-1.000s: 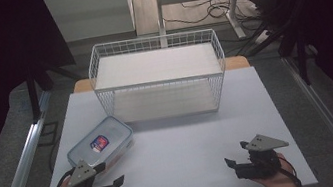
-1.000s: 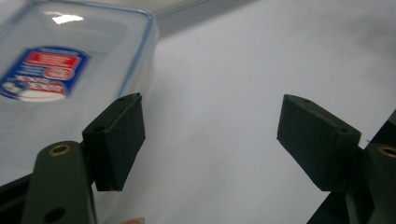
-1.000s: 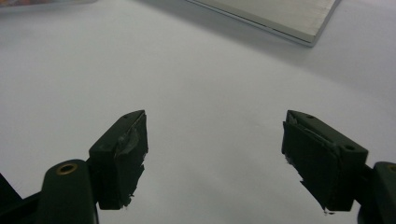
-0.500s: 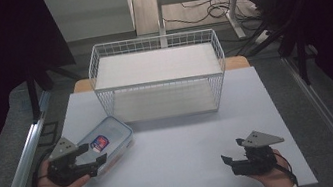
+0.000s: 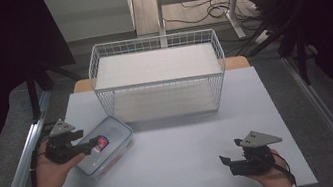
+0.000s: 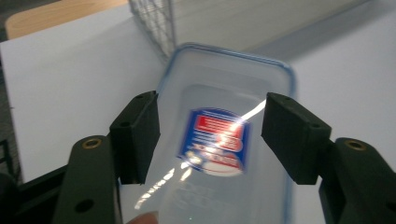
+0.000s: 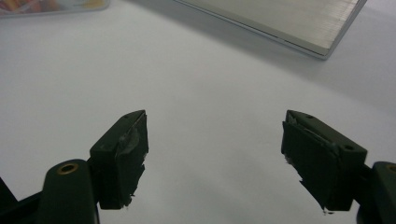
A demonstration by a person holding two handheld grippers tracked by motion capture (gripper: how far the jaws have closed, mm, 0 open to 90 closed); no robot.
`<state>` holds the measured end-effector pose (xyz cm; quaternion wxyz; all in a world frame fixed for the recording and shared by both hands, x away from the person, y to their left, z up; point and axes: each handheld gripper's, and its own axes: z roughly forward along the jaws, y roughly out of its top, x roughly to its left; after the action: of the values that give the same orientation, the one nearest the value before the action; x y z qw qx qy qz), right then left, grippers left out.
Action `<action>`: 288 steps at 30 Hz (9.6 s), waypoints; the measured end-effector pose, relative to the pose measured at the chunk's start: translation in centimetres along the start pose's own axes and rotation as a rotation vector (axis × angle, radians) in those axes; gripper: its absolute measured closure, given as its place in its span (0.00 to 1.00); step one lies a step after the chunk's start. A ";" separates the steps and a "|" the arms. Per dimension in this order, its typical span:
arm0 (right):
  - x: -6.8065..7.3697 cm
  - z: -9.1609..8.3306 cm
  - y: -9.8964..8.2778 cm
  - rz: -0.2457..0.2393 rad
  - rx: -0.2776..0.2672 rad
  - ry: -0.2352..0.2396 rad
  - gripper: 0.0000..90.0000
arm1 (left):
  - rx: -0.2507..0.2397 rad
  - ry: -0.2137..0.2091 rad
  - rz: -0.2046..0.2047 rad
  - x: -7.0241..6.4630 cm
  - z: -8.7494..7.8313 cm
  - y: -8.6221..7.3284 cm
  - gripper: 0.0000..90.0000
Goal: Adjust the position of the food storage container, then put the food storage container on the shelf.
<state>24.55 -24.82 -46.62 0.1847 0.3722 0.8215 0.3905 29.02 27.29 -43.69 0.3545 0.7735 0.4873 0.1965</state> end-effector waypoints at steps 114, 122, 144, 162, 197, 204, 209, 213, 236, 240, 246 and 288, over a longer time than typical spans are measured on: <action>-1.2 0.3 -0.2 0.017 0.022 -0.043 0.26 | 0.145 -0.039 -0.136 2.6 -1.4 -9.3 1.00; -1.2 0.3 -0.2 0.020 0.015 -0.054 0.26 | 0.181 -0.101 -0.152 2.1 0.5 -10.2 1.00; -1.2 0.3 -0.1 0.018 0.019 -0.054 0.26 | 0.223 -0.124 -0.090 -0.2 3.8 -7.1 1.00; -1.2 0.4 -0.1 0.016 0.023 -0.050 0.26 | 0.231 -0.217 -0.042 -5.1 8.2 -3.2 1.00; -0.8 0.4 -0.2 -0.004 0.013 -0.069 0.26 | 0.037 -0.240 -0.079 -6.1 2.2 -4.8 0.99; -1.0 0.2 -0.5 0.002 0.018 -0.072 0.26 | -0.001 -0.217 -0.093 -6.6 1.9 -5.1 0.53; -0.9 0.2 -0.7 0.003 0.019 -0.069 0.26 | 0.011 -0.253 -0.150 -6.4 2.0 -4.8 0.34; -0.8 0.4 -0.7 0.013 0.019 -0.043 0.25 | 0.034 -0.303 -0.195 -6.4 2.4 -4.7 0.31; 0.4 2.9 0.6 0.066 0.017 0.125 0.20 | 0.127 -0.602 -0.449 -6.9 8.4 -4.4 0.16; 0.5 3.0 0.7 0.060 0.016 0.122 0.20 | 0.137 -0.627 -0.456 -7.0 9.0 -4.6 0.17; 0.3 3.9 1.3 0.105 0.020 0.181 0.20 | 0.122 -0.664 -0.461 -7.1 9.0 -4.7 0.26; -1.8 10.1 2.6 0.625 0.147 0.565 0.49 | 0.102 -0.707 -0.484 -6.4 8.6 -5.2 0.45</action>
<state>32.97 -19.95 -50.91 -0.2020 0.4939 0.7130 0.4548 28.56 19.93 -53.01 0.4969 0.6733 0.5122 -0.1935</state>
